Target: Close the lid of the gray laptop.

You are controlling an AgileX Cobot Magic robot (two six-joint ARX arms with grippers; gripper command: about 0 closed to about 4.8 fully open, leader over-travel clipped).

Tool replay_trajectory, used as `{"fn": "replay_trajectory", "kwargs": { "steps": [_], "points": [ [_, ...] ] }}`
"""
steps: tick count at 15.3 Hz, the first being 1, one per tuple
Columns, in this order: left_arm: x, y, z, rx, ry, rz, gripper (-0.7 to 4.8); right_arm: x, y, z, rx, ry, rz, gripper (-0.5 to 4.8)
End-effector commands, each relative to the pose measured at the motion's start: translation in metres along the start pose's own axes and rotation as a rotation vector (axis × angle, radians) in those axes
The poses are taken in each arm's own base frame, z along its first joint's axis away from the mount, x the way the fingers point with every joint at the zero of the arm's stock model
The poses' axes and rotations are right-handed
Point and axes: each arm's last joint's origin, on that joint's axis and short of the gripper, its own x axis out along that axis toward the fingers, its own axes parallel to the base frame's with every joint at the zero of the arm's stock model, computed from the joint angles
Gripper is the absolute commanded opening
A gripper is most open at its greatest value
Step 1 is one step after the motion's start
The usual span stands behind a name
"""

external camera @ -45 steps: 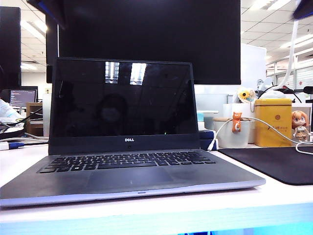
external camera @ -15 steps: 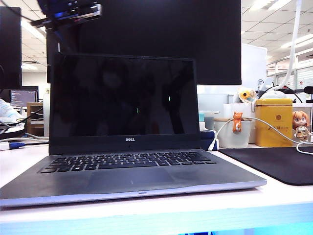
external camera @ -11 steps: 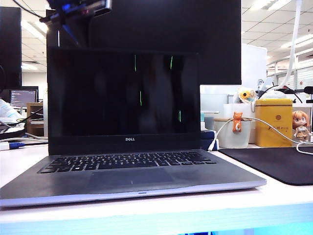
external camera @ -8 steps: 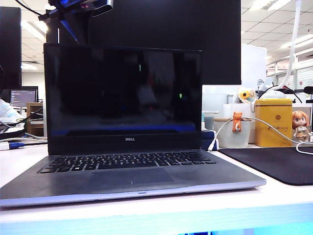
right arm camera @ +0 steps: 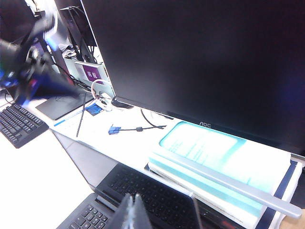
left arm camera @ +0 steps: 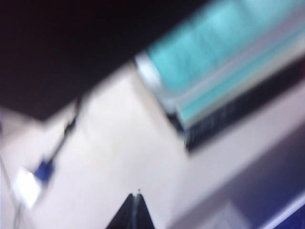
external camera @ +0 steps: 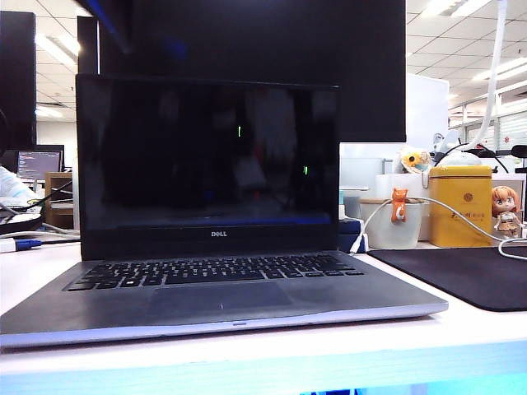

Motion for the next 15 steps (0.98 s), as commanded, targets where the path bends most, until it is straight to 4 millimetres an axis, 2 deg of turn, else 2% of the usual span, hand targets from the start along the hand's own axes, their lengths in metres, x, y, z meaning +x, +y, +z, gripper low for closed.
{"fn": "replay_trajectory", "kwargs": {
  "steps": [1,3,5,13,15],
  "points": [
    [0.020,-0.003,0.000,0.000,0.031,-0.037,-0.06,-0.001,0.002,0.003,-0.012,-0.010,0.005,-0.05],
    [0.042,-0.006,-0.005,0.004,0.112,-0.053,-0.06,-0.001,0.002,0.002,-0.012,-0.010,0.009,-0.05],
    [0.050,-0.009,-0.006,0.001,0.123,-0.120,-0.06,-0.001,0.002,0.002,-0.011,-0.008,0.008,-0.05],
    [0.044,-0.018,-0.022,-0.021,0.265,-0.358,-0.06,-0.001,0.002,0.000,0.009,0.009,0.008,-0.05],
    [0.043,-0.027,-0.021,-0.004,0.278,-0.372,-0.06,-0.001,0.002,-0.002,0.019,0.018,0.007,-0.05]
  ]
}}
